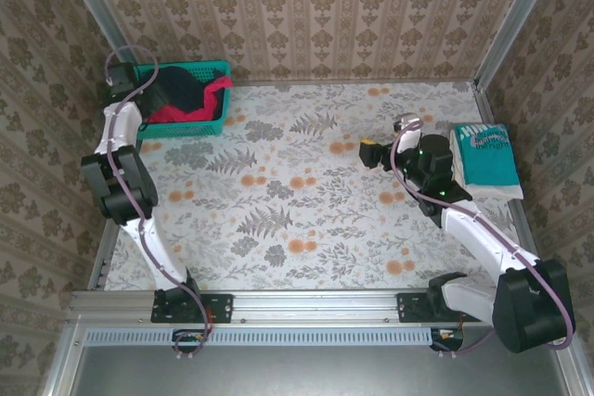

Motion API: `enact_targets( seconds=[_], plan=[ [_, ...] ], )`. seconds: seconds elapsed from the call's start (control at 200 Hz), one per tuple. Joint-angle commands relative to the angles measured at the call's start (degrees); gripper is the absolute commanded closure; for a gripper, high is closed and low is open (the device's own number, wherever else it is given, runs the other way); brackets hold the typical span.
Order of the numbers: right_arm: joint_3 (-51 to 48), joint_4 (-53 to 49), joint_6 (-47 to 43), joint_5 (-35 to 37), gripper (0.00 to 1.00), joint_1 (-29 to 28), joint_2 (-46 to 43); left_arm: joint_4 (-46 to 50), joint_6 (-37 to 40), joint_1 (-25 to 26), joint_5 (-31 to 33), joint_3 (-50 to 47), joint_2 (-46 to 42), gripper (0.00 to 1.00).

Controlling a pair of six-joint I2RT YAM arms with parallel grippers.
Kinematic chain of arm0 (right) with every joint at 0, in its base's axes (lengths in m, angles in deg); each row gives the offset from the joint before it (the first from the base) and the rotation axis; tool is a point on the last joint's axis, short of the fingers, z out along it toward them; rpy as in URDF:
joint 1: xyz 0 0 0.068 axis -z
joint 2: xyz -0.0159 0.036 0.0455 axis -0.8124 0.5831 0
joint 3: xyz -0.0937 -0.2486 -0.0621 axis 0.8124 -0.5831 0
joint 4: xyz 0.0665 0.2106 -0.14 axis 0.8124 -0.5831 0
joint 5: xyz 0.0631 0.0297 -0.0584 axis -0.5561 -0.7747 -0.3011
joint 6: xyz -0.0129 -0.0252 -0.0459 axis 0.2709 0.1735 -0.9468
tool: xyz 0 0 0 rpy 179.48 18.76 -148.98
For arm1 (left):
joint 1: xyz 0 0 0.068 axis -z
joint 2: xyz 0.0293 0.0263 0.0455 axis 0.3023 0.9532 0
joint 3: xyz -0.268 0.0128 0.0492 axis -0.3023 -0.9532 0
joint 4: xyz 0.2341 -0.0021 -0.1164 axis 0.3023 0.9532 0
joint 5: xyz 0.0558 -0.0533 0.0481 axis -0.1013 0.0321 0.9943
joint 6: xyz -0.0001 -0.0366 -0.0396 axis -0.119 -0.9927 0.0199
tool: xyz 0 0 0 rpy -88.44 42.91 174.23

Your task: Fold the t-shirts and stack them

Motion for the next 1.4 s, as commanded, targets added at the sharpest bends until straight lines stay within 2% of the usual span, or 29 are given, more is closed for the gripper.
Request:
enact_targets(
  seconds=[0.0, 0.05, 0.12, 0.24, 0.315, 0.56, 0.87, 1.15, 1.395],
  plan=[
    [0.83, -0.75, 0.22, -0.84, 0.0, -0.4, -1.09, 3.3, -4.31, -0.39, -3.13, 4.91, 4.72, 0.23],
    [0.38, -0.38, 0.26, -1.44, 0.0, -0.42, -1.18, 4.13, -5.16, -0.44, -3.48, 7.08, 7.06, 0.29],
    [0.03, -0.2, 0.33, -2.3, 0.0, -0.49, -1.02, 5.09, -5.84, -0.46, -4.02, 10.01, 9.42, 0.43],
    [-0.18, -0.33, 0.61, -3.02, 0.0, -0.47, -1.01, 5.72, -6.45, -0.09, -4.79, 11.78, 9.8, 0.82],
    [-0.06, -0.54, 0.54, -3.13, 0.0, -0.51, -1.01, 4.77, -5.65, 0.26, -4.73, 11.27, 8.04, 1.0],
    [1.29, -0.64, 0.98, -4.72, 0.0, -0.68, 0.0, 1.99, -3.27, 1.27, -5.21, 10.82, -1.53, 1.0],
    [1.75, 1.38, 2.89, -5.05, 0.0, -1.78, 1.94, -6.51, 1.79, 6.16, -3.78, 8.66, -17.49, 1.0],
    [1.21, 1.87, 3.24, -4.71, 0.0, -2.65, 2.34, -13.32, 5.44, 12.22, -5.33, 9.67, -29.48, 1.0],
    [0.88, 3.49, 4.2, -5.48, 0.0, -3.41, 3.08, -11.76, 9.9, 19.83, -7.24, 14.33, -34.71, 1.0]
  ],
)
